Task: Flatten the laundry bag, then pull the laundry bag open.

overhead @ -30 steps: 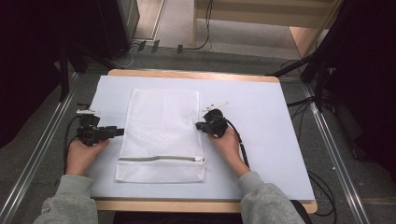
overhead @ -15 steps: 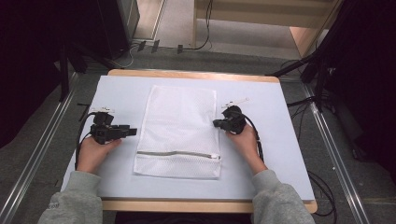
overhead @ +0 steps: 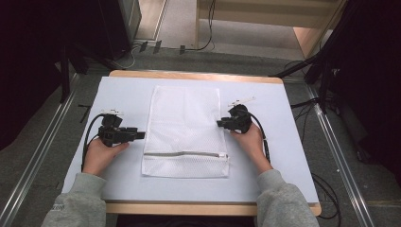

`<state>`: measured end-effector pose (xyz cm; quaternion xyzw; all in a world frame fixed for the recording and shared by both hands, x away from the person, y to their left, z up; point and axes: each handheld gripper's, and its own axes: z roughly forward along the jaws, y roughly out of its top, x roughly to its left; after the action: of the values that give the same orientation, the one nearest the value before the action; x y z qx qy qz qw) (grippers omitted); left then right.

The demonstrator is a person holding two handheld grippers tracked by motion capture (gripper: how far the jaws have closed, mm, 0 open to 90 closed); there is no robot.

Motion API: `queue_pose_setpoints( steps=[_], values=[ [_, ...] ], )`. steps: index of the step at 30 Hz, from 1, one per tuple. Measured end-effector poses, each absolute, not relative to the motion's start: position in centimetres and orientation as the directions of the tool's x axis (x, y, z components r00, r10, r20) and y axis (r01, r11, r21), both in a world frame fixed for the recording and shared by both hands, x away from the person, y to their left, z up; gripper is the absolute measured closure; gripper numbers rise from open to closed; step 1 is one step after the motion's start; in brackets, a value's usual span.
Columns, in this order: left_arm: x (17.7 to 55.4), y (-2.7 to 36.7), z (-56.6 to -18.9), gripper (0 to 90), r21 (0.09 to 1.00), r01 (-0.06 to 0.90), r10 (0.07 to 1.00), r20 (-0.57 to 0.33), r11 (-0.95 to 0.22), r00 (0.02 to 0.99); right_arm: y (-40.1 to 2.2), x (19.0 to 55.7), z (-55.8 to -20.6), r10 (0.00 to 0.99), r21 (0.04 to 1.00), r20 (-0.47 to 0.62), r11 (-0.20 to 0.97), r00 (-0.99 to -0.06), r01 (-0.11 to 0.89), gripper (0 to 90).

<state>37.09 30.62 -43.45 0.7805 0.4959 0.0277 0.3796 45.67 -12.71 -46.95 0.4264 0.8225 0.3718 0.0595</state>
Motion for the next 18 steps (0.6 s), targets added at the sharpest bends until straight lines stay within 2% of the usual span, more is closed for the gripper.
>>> queue_pose_setpoints(
  steps=[9, 18],
  values=[
    [37.1, 30.0, -43.2, 45.5, 0.622, 0.748, 0.788, -0.331, -0.232, 0.520, -13.2, 44.8, -45.9, 0.742, 0.684, 0.225, 0.341, -0.631, 0.645, 58.1],
    [36.8, 28.1, -42.5, 44.1, 0.632, 0.727, 0.760, -0.324, -0.269, 0.564, -13.5, 42.5, -45.1, 0.722, 0.696, 0.243, 0.335, -0.648, 0.635, 57.7]
  ],
)
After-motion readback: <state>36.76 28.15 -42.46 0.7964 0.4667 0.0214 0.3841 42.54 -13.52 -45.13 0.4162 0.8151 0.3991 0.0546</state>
